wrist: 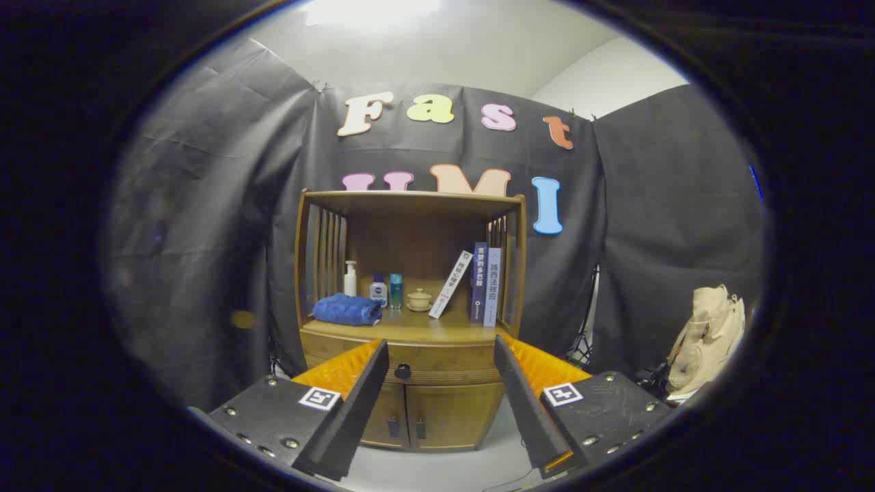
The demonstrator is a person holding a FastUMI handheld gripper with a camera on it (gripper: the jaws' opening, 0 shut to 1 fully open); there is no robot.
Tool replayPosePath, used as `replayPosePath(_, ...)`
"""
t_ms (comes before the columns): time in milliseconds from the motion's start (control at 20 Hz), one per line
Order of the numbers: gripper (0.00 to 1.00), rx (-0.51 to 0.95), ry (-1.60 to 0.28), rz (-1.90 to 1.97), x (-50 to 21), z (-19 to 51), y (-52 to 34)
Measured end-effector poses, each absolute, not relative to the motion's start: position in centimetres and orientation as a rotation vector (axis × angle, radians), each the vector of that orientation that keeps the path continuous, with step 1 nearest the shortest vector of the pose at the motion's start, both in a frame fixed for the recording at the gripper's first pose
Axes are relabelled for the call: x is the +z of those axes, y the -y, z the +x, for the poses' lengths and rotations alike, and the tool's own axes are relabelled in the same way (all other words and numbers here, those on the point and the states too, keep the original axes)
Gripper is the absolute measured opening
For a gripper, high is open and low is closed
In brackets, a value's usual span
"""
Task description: Pull open the drawer, take out the items inside it, and place them on the countertop above the cabinet.
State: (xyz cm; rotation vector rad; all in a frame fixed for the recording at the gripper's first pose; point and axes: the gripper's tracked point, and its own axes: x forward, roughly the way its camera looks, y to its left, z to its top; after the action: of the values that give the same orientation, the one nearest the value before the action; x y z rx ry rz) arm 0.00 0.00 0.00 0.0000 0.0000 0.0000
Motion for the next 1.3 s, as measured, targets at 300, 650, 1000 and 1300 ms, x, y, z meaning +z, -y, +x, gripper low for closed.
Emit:
replayPosePath(300,0.93,0.001,-0.013,0.006,-0.4,0.3,-0.3)
replayPosePath(650,0.93,-0.002,-0.017,0.002,-0.5,0.6,-0.4)
replayPosePath(1000,0.92,-0.003,-0.019,0.001,-0.5,1.1,-0.6)
replayPosePath(1300,0.92,-0.004,-0.008,0.001,-0.4,1.5,-0.7)
